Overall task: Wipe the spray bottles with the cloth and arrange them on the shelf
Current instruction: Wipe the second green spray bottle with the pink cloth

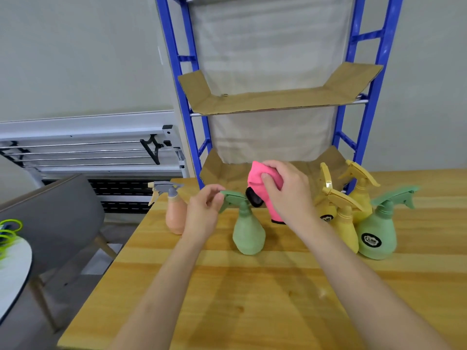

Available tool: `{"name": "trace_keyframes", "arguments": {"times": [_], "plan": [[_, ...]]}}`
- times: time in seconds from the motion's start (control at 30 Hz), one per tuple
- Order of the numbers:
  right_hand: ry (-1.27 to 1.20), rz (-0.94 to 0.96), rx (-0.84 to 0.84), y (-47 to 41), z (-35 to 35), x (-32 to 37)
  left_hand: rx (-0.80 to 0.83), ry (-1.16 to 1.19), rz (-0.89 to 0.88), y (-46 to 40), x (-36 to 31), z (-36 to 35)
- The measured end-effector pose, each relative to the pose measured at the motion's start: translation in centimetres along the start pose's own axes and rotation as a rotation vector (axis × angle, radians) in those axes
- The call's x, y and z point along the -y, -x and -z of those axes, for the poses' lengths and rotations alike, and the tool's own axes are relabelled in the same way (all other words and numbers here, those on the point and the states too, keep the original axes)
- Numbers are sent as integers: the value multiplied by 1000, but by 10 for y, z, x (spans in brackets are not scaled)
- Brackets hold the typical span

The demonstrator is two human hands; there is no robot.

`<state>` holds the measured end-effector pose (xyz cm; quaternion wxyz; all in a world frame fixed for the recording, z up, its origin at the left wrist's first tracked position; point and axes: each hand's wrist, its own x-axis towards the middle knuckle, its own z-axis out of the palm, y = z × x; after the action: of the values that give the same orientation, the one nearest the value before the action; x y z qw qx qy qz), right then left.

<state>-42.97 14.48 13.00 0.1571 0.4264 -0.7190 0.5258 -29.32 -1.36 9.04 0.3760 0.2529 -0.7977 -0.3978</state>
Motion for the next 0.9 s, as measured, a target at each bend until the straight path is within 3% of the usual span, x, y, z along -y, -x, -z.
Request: {"name": "trace_keyframes", "arguments": {"times": [0.13,0.3,0.6,0.9], "plan": [[58,46,-18,-5,12,6,47,23,-60,12,-9,-1],[-5,-39,-30,-13,36,19,109,18,-103,19,-13,5],[-53,-174,351,-1,7,19,94,116,-32,32,-18,6],[-60,-249,575,0,-4,19,50,205,49,35,-27,3]]}}
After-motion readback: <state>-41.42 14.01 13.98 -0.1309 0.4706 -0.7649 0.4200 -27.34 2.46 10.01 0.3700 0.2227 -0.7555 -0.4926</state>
